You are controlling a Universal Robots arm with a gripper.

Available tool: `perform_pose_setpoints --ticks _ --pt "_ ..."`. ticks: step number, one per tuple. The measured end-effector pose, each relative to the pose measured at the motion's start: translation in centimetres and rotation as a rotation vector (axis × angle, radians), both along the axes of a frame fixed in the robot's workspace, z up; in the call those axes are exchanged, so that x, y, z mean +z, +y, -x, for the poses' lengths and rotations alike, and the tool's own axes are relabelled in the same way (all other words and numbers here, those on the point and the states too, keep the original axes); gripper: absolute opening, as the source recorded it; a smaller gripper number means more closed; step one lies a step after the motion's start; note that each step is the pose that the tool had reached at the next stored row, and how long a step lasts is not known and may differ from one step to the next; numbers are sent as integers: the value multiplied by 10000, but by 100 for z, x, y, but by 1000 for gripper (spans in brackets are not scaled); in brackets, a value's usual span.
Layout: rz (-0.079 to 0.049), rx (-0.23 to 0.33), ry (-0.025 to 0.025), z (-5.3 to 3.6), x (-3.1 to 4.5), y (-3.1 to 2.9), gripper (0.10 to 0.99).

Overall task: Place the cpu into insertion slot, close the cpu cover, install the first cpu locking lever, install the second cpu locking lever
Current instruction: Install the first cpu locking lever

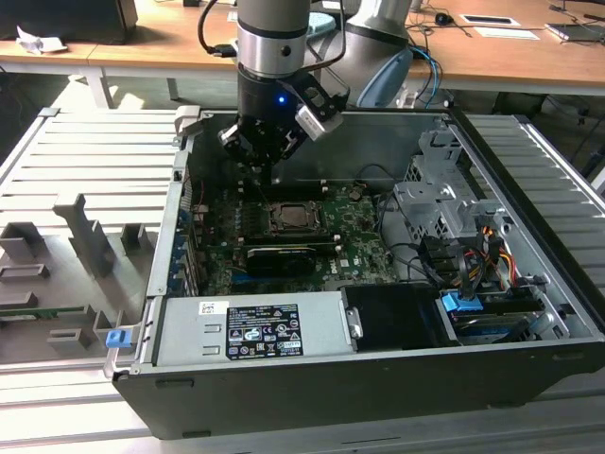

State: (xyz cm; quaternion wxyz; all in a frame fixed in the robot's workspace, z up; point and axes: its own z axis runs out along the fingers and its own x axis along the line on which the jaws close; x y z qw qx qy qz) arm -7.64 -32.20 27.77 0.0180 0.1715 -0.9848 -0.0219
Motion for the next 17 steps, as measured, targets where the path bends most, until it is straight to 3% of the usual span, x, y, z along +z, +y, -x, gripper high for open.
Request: perform_pose_setpoints --ticks 8,12,15,16,17 --pt "1 -961 1 7 -37 1 106" --pt "4 -1797 -10 11 -73 2 106" --pt "-9 -1830 -118 50 -77 3 106" --pt "-18 -1828 -212 79 -77 2 106" --pt "-33 -1831 -376 130 -77 3 106"
